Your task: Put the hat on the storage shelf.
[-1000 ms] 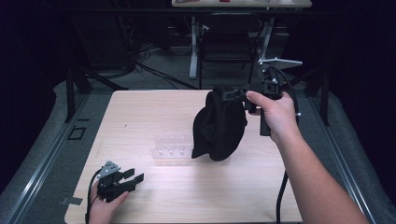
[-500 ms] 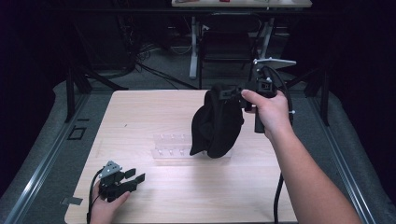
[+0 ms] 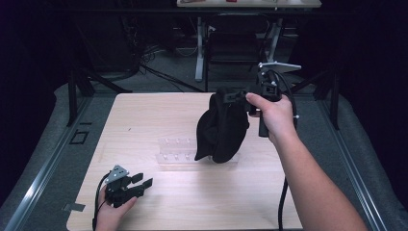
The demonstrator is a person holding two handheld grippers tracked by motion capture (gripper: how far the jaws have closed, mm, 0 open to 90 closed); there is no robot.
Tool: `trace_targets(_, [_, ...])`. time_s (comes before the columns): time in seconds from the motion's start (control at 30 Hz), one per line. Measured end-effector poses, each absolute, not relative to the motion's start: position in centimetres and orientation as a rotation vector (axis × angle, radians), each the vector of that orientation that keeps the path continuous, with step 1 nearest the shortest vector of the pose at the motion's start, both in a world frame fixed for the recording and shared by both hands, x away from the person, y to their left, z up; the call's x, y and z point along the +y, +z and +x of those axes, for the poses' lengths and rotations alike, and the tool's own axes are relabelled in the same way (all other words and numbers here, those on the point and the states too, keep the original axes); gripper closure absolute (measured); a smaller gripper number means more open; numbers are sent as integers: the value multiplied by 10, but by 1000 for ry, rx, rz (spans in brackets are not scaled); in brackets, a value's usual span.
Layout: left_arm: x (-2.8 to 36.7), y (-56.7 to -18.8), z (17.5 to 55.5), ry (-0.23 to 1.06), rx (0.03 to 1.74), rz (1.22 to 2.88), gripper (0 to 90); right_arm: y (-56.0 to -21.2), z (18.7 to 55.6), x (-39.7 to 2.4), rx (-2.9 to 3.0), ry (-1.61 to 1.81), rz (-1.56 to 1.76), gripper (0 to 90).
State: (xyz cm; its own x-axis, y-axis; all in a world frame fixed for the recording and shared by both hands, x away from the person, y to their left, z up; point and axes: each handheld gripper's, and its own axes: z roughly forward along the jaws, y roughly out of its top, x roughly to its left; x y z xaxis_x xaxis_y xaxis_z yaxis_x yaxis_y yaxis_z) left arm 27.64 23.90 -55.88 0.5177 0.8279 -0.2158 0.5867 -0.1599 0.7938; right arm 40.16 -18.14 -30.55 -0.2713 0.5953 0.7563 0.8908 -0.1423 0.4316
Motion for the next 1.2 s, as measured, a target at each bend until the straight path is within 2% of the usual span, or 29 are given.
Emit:
trace_targets(0.3, [234,-551,278,317,1161,1847,502,-305,403,-166,-1825,-1386,-1627,876])
trace_targets(0.7, [208,-526,286,340,1037,1858,546,-308,403,-157,-1810,-1403,-1609,876])
trace_targets(1.2, [156,-501,302,340,924,1870,618,-311,403,-157,-1794,-1420,-1590,874])
